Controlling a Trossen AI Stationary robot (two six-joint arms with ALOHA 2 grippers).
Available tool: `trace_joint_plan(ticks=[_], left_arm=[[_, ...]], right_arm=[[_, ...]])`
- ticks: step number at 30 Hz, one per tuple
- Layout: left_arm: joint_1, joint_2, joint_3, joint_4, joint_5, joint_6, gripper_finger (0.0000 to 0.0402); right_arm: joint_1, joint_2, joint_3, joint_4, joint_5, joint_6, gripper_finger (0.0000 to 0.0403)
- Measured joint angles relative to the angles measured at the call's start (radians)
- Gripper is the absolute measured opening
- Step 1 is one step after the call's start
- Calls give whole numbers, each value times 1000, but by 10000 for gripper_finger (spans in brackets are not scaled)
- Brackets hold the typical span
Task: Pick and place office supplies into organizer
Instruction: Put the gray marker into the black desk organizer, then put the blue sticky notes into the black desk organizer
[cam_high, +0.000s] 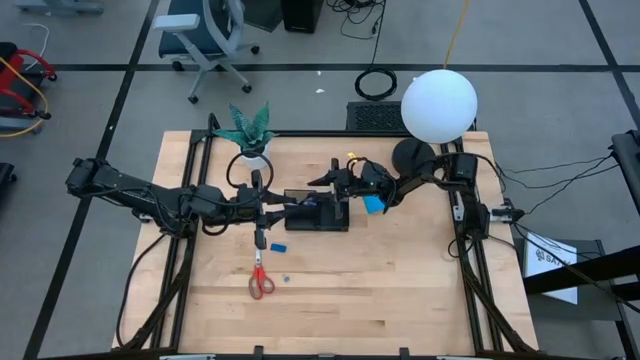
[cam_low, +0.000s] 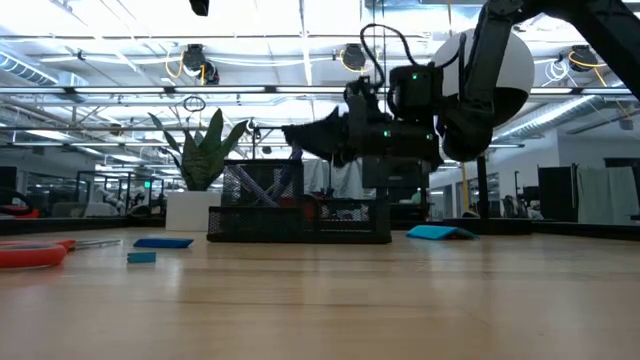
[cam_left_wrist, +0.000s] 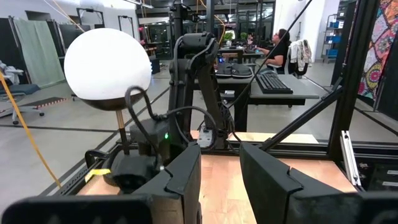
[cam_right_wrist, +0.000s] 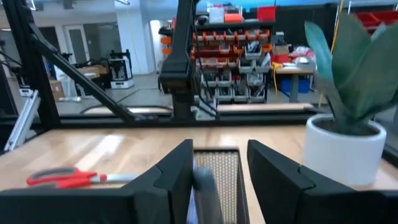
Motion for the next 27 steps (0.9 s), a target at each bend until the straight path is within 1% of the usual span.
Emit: trace_joint_plan(ticks=[5,11,15,19,21,23,25,27], left_arm=[[0,0,0,0,0,0,120],[0,0,0,-1,0,0,120],[0,0,0,-1,0,0,120],[0,0,0,-1,1,0,120],[0,0,0,-1,1,0,120],[0,0,0,-1,1,0,120],[0,0,0,0,1,0,120],[0,0,0,0,1,-5,120]], right_arm=[[12,-69,0,-44,-1,0,140],[24,-187,0,-213,-3,-15,139],[39,-282,0,-360,-2,-86,137],[73,-394,0,-543,13,-205,137],[100,-456,0,-653,70,-280,136],[134,-519,0,-783,169,-369,135],[177,-572,0,-912,300,-461,135],[224,-611,0,-1044,464,-536,135]])
